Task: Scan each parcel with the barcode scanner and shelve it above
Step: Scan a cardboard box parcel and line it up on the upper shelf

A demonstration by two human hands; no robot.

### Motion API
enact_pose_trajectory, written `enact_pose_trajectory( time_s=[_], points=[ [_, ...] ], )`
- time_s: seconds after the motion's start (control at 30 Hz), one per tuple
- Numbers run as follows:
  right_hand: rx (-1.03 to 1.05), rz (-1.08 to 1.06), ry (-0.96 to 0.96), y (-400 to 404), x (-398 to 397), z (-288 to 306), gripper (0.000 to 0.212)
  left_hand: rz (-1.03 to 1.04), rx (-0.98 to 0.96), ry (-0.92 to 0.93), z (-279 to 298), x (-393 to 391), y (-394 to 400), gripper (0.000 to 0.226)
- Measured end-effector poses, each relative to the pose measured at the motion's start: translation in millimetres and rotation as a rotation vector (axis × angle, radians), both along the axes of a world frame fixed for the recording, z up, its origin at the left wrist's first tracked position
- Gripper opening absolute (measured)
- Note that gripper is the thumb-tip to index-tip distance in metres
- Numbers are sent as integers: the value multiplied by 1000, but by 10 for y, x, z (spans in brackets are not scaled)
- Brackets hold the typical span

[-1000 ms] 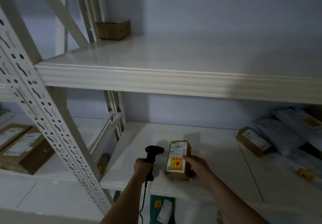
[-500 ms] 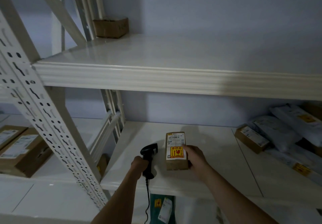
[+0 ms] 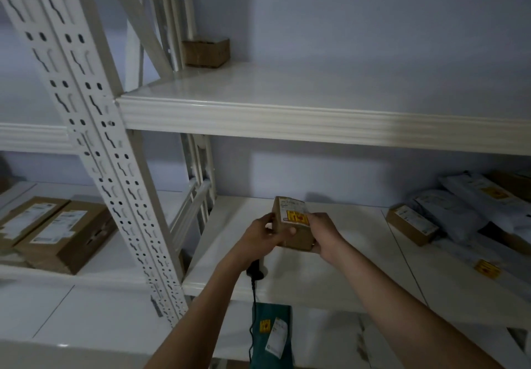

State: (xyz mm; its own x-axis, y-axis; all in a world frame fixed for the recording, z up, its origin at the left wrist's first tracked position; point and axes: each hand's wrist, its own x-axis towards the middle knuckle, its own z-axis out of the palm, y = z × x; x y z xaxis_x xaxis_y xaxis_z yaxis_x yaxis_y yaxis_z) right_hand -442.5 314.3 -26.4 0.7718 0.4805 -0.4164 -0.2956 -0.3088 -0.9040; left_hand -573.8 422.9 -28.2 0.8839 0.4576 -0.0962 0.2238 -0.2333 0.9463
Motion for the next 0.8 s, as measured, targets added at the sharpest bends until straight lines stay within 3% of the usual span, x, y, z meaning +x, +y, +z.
enact_pose_trajectory(
  time_s=[0.17,0.3,0.5,0.6,0.8],
  points=[
    [96,258,-98,-205,-218,352,36,58,75,-28,237,-224,-8,52],
    [60,454,-360,-396,-353,631,38,92,196,-138,513,-372,-94,42],
    [56,375,-573,-724,-440,1045,50,59,298,-196,1029,-518,-380,40],
    [31,382,-681,-908,-503,1315,45,75,364,-179,1322,-605,-536,47],
    [71,402,-816,-1178,-722,1899,37,122,510,-268,1858,-891,-931,25]
  ],
)
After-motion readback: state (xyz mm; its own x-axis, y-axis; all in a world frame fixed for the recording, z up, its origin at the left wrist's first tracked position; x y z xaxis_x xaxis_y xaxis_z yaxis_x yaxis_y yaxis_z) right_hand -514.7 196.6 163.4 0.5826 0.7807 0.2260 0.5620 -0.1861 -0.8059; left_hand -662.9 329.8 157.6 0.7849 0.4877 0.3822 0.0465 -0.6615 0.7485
